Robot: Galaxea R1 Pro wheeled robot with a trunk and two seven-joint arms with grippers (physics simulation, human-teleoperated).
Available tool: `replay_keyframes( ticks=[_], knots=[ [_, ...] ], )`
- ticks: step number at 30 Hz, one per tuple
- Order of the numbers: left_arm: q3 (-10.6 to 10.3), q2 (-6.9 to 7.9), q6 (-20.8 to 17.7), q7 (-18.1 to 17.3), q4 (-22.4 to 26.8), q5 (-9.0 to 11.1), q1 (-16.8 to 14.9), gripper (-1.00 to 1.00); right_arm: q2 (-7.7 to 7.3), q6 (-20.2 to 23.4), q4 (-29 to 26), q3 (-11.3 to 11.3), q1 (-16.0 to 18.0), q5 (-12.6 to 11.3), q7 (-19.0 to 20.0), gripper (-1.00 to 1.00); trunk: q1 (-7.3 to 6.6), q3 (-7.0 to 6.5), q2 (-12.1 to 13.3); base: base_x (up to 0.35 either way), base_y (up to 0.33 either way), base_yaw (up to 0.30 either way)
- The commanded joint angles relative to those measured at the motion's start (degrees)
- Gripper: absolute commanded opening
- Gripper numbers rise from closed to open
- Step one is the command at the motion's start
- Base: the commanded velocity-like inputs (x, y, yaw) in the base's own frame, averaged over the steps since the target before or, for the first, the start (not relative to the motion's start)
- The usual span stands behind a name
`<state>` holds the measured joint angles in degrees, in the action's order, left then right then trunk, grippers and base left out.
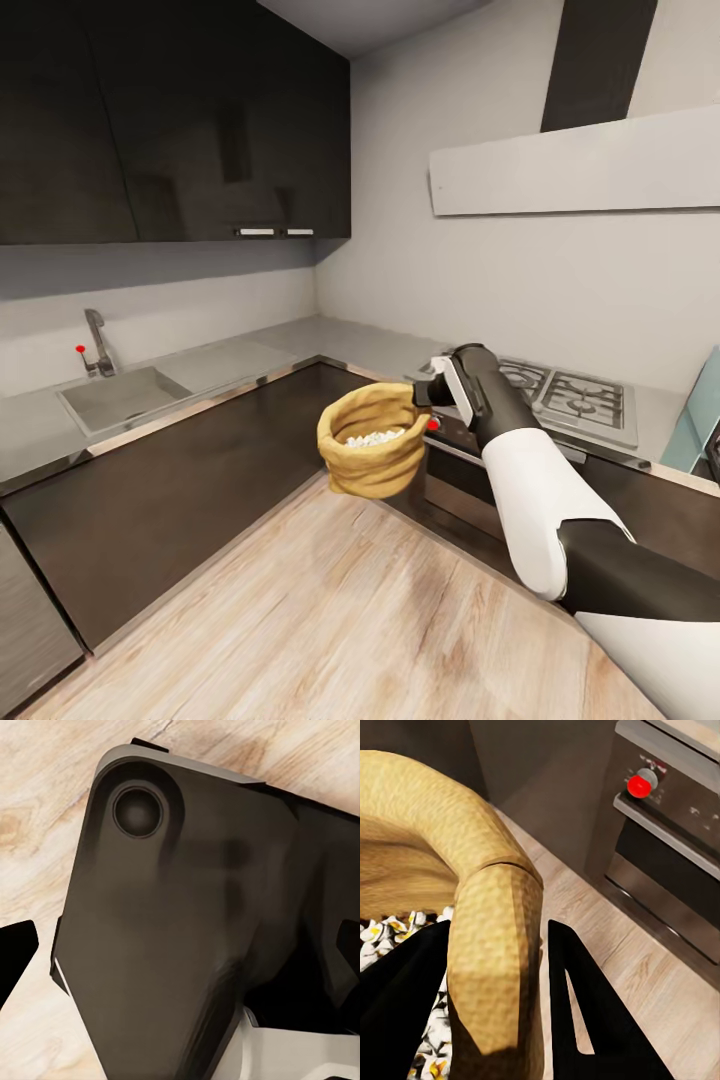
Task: In the kitchen, take the popcorn bag from the countertop, put it into the microwave, and heat it until the popcorn is cooked so the cooked popcorn ends up inside the bag.
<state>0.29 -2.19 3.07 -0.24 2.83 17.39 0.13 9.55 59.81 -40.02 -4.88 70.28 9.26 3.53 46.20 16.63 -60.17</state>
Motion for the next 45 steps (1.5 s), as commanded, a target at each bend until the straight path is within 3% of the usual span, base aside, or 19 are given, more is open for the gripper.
replay_keyframes(
  ticks=[1,15,18,25,45],
  knots=[
    [0.0,-0.01,0.1,0.0,0.1,0.3,0.0,1.00,-0.08,0.2,-0.1,-0.3,0.0,0.4,0.4,-1.00,0.01,0.06,0.0,0.000,0.000,0.000],
    [0.0,-0.01,0.1,0.0,0.1,0.3,0.0,1.00,-0.60,0.2,-0.1,-0.4,0.0,0.4,0.5,-1.00,0.01,0.06,0.0,0.000,0.000,-0.027],
    [0.0,-0.01,0.1,0.0,0.1,0.3,0.0,1.00,-1.54,0.2,-0.1,-0.4,0.0,0.4,0.5,-1.00,0.01,0.06,0.0,0.000,0.000,-0.222],
    [0.0,-0.01,0.1,0.0,0.1,0.3,0.0,1.00,-2.05,0.2,-0.1,-0.3,0.0,0.4,0.6,-1.00,0.01,0.06,0.0,0.000,0.000,-0.250],
    [0.1,-0.01,0.1,0.0,0.1,0.3,0.0,1.00,-2.17,0.2,-0.1,-0.4,0.0,0.4,0.5,-1.00,0.01,0.06,0.0,0.000,0.000,-0.252]
  ],
)
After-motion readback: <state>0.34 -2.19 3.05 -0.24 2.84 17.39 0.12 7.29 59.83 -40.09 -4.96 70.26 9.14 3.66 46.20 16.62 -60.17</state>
